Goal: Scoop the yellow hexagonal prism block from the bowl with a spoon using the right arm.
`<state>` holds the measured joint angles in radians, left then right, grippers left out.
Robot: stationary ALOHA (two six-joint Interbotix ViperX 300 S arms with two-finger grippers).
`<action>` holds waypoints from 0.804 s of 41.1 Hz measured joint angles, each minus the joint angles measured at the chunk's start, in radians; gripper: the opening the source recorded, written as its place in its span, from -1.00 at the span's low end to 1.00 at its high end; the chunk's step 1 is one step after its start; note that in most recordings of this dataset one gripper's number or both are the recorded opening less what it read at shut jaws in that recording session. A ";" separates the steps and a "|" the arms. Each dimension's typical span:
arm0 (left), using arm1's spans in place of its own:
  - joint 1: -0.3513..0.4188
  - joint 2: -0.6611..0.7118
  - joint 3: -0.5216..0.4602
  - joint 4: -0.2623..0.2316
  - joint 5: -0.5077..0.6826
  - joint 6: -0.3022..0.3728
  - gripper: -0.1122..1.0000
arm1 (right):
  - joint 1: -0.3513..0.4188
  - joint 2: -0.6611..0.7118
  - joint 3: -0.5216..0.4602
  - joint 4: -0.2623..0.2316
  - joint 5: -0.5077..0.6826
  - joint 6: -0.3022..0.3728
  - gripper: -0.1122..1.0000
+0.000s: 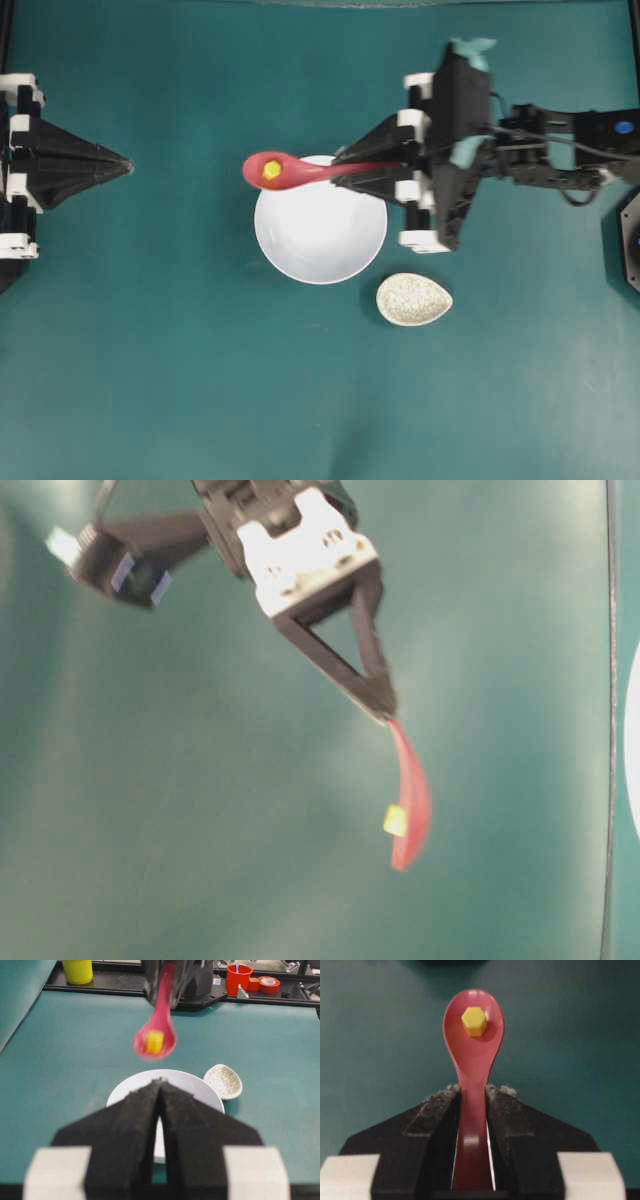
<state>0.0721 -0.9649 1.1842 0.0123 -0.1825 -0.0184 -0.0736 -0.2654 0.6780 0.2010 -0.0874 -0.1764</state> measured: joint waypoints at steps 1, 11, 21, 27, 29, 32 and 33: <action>0.002 0.000 0.000 0.000 -0.003 0.000 -0.81 | 0.000 -0.011 0.008 0.000 -0.005 0.000 -0.39; 0.002 -0.002 0.000 0.000 0.000 0.000 -0.81 | -0.002 -0.060 0.041 0.000 -0.012 0.009 -0.39; 0.002 -0.002 0.000 -0.002 0.000 0.000 -0.81 | -0.003 -0.060 0.043 0.000 -0.012 0.011 -0.39; 0.002 0.000 0.000 0.000 0.000 0.000 -0.81 | -0.003 -0.060 0.043 0.000 -0.012 0.011 -0.39; 0.002 0.000 0.000 0.000 0.000 0.000 -0.81 | -0.003 -0.060 0.043 0.000 -0.014 0.011 -0.39; 0.002 0.000 0.000 0.000 0.000 0.000 -0.81 | -0.003 -0.060 0.043 0.000 -0.012 0.012 -0.39; 0.002 -0.002 0.000 0.000 0.002 0.000 -0.81 | -0.003 -0.060 0.043 0.000 -0.012 0.012 -0.39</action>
<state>0.0736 -0.9664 1.1842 0.0123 -0.1810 -0.0184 -0.0767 -0.3252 0.7210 0.2010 -0.0997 -0.1641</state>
